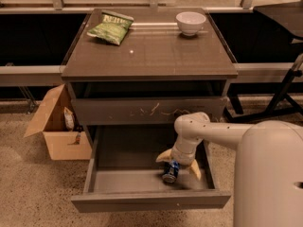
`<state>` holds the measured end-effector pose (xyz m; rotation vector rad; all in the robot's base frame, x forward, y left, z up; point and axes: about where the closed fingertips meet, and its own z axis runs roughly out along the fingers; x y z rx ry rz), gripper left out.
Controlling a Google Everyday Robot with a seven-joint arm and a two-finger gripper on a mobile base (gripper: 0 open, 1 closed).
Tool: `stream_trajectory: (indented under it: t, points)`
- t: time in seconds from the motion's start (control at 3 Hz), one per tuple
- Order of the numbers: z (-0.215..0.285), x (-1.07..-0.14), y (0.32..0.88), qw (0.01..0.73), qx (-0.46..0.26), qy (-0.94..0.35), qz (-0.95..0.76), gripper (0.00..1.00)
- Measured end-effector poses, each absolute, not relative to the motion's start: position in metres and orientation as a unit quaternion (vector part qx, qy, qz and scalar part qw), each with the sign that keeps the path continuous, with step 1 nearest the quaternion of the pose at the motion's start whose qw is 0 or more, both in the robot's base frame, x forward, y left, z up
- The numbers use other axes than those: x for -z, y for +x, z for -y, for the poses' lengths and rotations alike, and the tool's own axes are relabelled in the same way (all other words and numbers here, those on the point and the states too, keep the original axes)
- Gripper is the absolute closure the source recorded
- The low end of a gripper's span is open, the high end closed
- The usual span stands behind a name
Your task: Pick pepsi can from middle drawer and place on counter
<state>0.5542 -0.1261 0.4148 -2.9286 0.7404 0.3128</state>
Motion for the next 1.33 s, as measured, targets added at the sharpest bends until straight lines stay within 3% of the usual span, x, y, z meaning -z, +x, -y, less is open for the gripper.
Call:
stream_trajectory:
  t: [0.67, 1.0, 1.33]
  points:
    - [0.127, -0.382, 0.551, 0.052, -0.127, -0.96, -0.245, 0.49]
    - [0.127, -0.382, 0.551, 0.058, -0.128, -0.96, -0.243, 0.79]
    - [0.128, -0.411, 0.554, 0.078, -0.103, -0.963, -0.238, 1.0]
